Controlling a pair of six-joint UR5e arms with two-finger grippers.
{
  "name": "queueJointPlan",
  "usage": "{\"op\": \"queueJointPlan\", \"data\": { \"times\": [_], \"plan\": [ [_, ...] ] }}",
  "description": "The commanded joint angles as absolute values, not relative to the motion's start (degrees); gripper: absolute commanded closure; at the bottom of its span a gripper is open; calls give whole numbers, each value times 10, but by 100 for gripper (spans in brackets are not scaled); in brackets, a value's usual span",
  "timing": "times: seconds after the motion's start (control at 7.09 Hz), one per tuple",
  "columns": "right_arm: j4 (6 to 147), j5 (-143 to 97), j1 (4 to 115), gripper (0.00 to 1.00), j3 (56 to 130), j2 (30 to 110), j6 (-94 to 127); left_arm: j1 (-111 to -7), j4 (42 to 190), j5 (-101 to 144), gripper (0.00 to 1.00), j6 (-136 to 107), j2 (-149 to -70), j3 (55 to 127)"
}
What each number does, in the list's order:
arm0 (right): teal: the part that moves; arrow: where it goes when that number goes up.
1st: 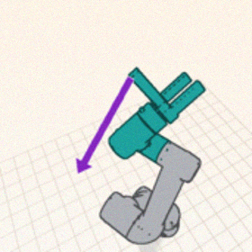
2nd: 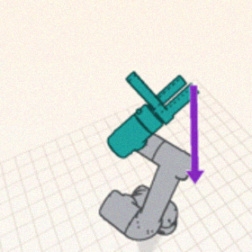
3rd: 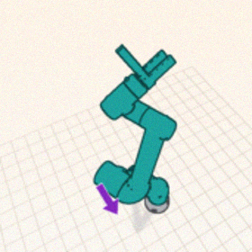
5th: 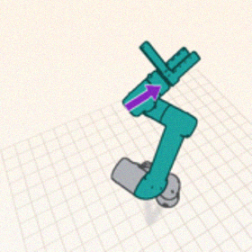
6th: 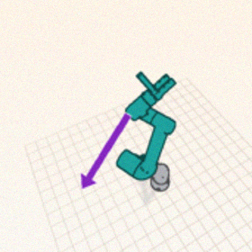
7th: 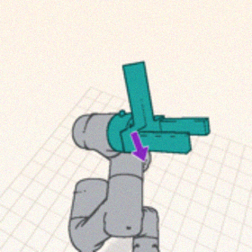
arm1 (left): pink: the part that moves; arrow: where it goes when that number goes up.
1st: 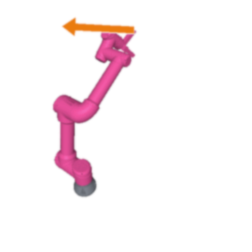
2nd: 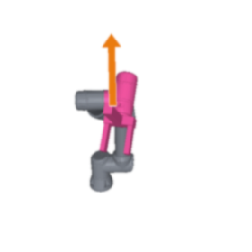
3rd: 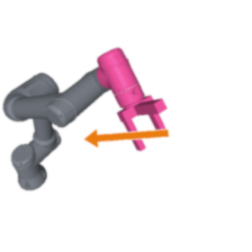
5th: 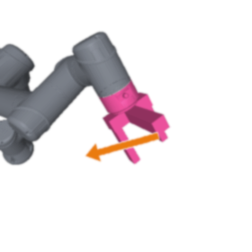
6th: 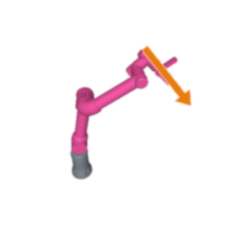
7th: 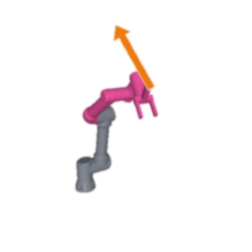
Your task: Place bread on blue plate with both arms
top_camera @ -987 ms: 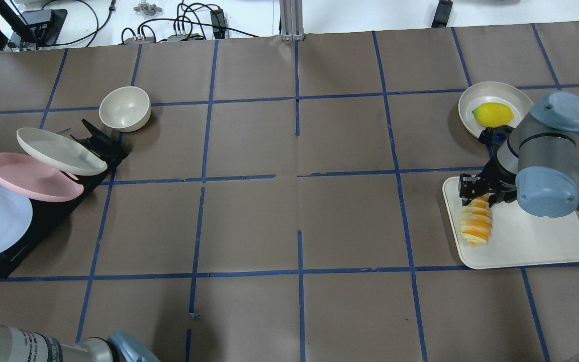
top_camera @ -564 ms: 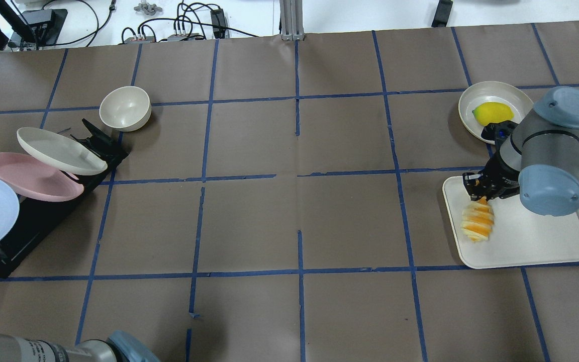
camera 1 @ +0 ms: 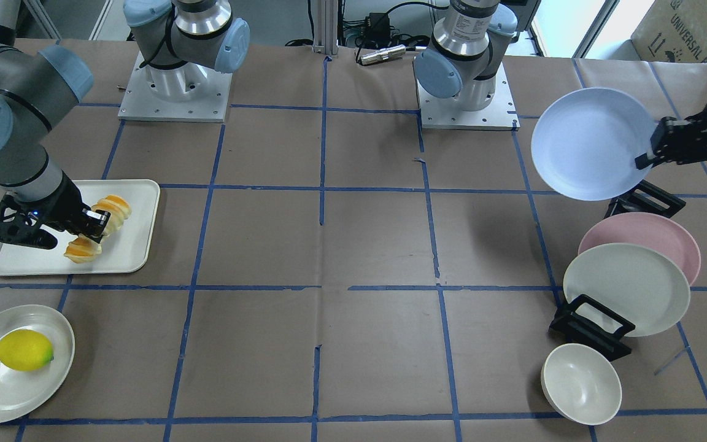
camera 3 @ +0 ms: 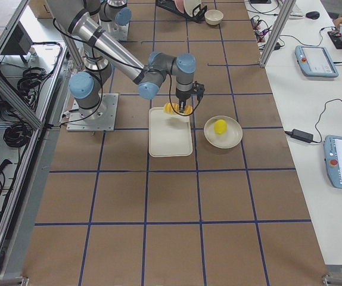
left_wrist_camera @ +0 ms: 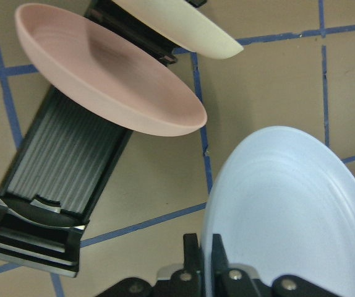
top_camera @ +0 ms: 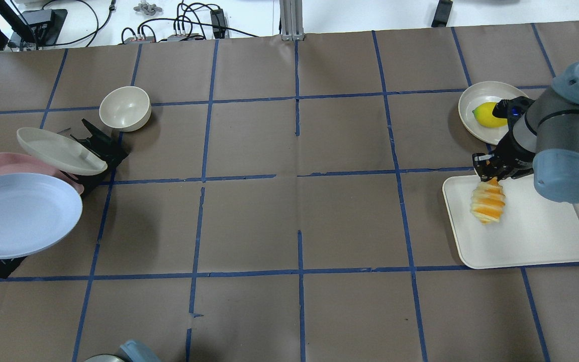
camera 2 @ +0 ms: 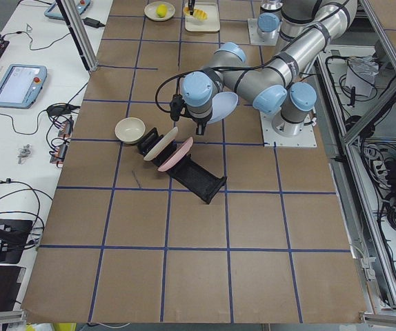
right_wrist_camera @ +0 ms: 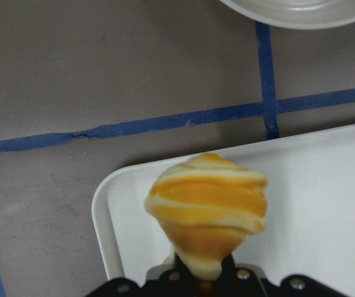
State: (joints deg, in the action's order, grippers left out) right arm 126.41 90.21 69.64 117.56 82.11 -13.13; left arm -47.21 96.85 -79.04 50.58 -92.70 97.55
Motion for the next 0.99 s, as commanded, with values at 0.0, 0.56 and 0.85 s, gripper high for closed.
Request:
{"op": "queueJointPlan", "data": {
  "times": [0.0,0.56,0.85],
  "plan": [
    [1250,902,746,93,1132,823,-130,-636,815,-761,100,342,-912,1067],
    [1238,886,812,92,1065,794,-131,-843,491,-675,100,87,-993,1181],
    [1240,891,829,92,1054,781,-127,-897,302,-661,100,-27,-1032,1214]
  ]
}}
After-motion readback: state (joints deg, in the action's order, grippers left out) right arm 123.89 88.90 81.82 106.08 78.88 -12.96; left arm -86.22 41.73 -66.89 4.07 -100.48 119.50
